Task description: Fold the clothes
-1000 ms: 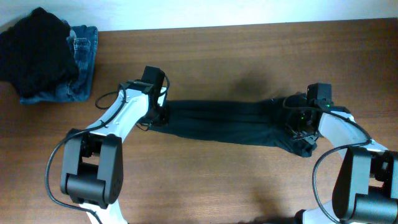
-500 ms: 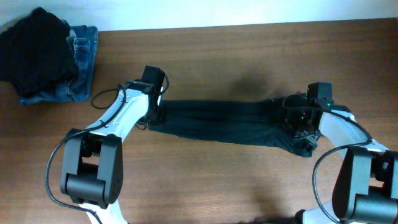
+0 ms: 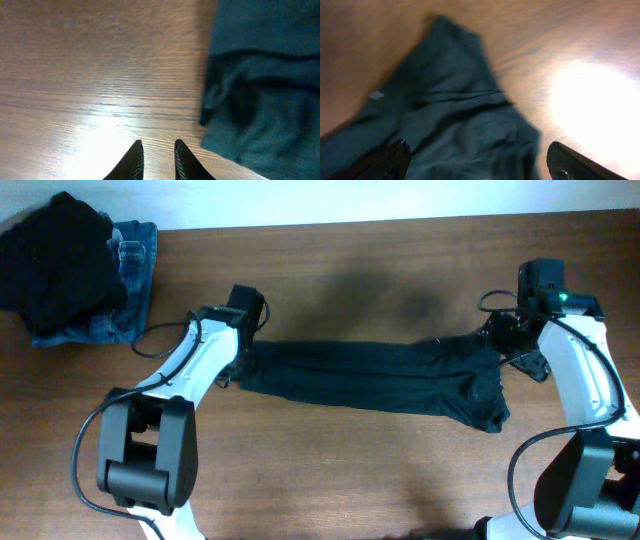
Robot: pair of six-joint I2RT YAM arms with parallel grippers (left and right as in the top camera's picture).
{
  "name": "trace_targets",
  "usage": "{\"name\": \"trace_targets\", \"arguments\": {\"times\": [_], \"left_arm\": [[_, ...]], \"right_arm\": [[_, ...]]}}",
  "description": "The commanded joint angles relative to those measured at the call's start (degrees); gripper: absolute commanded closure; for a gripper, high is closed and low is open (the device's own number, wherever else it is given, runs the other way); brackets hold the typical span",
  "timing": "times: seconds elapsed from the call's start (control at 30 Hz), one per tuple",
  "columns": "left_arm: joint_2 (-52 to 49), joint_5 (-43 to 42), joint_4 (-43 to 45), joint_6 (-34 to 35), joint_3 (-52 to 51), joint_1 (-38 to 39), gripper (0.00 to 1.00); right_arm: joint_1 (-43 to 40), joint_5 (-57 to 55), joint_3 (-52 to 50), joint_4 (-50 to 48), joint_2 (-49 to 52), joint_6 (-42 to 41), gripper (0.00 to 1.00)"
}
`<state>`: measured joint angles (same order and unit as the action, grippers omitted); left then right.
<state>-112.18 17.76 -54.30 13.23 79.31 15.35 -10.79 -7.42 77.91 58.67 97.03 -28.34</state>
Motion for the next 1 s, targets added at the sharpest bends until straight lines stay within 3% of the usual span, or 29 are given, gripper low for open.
{"name": "trace_targets", "arguments": {"times": [0.0,0.17,0.57,0.7,0.97], "left_arm": [[-0.1,-10.8,-1.9,1.3,5.2,-0.1,0.79],[0.0,-19.3,-1.5,0.0,7.5,0.7,0.80],[-0.6,-17.5,3.1,0.3,7.5,5.3,0.80],[-1.0,-15.0,3.1,1.3,7.4,4.3,0.93],[-4.0,-16.4,4.6,0.0,7.3,4.4,0.99]], "right_arm": [[-0.1,16.8,1.5,0.3,0.1,6.1,0.08],[-0.1,22.3,1.4,0.3,0.1,6.0,0.10],[0.0,22.3,1.4,-1.5,0.2,5.6,0.09],[0.0,22.3,1.4,-1.1,0.2,5.6,0.09],[0.0,22.3,0.8,-1.0,0.2,5.6,0.09]]}}
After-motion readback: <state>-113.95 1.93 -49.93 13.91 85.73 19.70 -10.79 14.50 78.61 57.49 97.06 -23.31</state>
